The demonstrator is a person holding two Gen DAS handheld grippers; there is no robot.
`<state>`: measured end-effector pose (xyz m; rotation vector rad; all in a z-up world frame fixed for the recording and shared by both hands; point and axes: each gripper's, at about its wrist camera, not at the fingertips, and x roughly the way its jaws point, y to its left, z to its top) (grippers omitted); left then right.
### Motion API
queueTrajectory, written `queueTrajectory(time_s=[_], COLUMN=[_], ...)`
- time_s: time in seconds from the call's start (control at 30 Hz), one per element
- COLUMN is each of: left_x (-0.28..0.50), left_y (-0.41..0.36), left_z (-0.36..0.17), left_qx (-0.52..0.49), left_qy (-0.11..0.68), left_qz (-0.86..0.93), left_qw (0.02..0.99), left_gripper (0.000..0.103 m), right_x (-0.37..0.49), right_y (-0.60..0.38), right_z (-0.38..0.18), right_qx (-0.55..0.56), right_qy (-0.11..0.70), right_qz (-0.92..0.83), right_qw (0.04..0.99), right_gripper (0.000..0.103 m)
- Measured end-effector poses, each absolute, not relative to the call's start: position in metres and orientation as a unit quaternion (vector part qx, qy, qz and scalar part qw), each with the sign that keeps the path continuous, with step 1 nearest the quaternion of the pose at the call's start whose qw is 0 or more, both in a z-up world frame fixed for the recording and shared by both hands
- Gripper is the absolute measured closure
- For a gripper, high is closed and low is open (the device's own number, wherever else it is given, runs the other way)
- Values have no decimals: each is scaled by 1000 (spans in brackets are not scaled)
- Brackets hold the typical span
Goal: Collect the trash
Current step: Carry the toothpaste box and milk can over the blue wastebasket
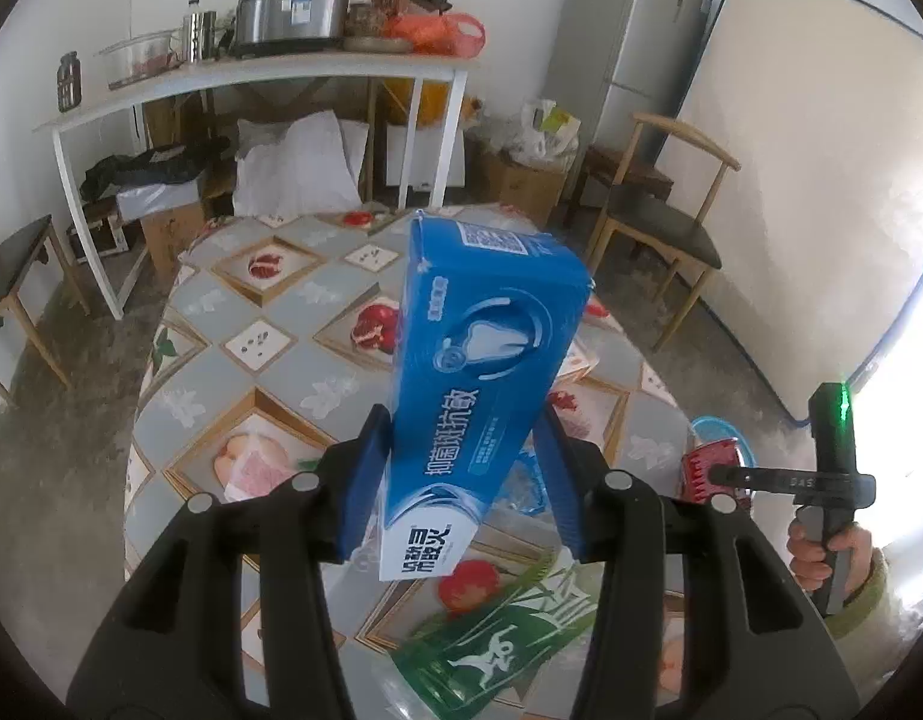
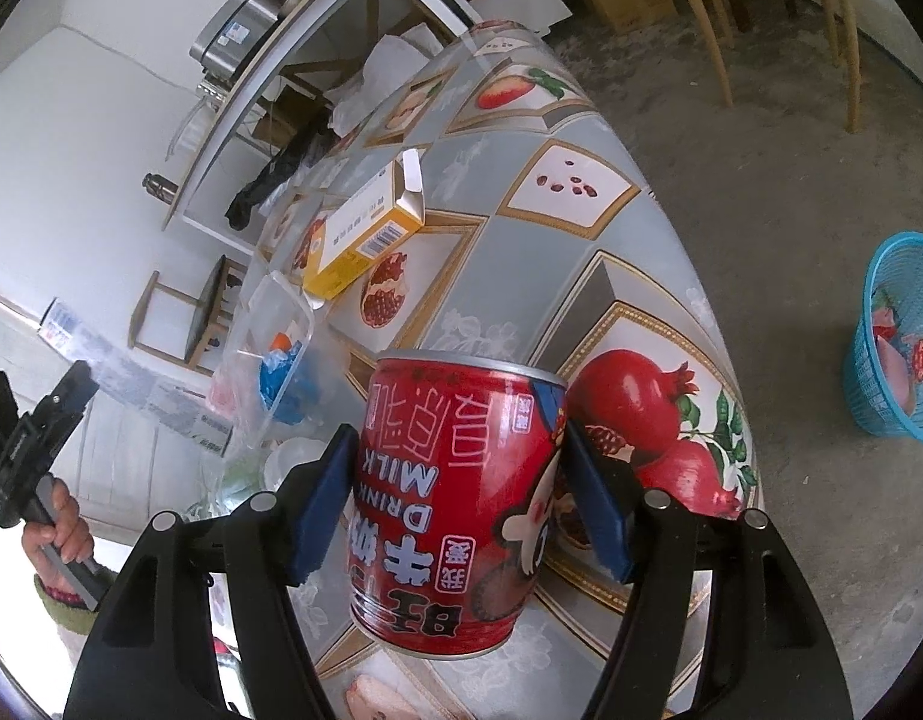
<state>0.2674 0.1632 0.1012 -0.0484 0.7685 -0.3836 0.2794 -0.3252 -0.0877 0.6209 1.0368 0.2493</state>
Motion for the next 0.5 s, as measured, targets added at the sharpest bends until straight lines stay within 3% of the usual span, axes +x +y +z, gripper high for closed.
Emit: queueTrajectory(time_s=[0.5], left_x=[225], left_y=[159], left_z=[137], left_qx=[-39], left_qy=[327], left_qz=[-205], left_qw=[921], left_gripper=[57], right_x=[277], right_y=[-322], right_z=[-69], right_qx=[285], right_qy=[474], right_qz=[122], right_qw=[824], right_gripper=[38])
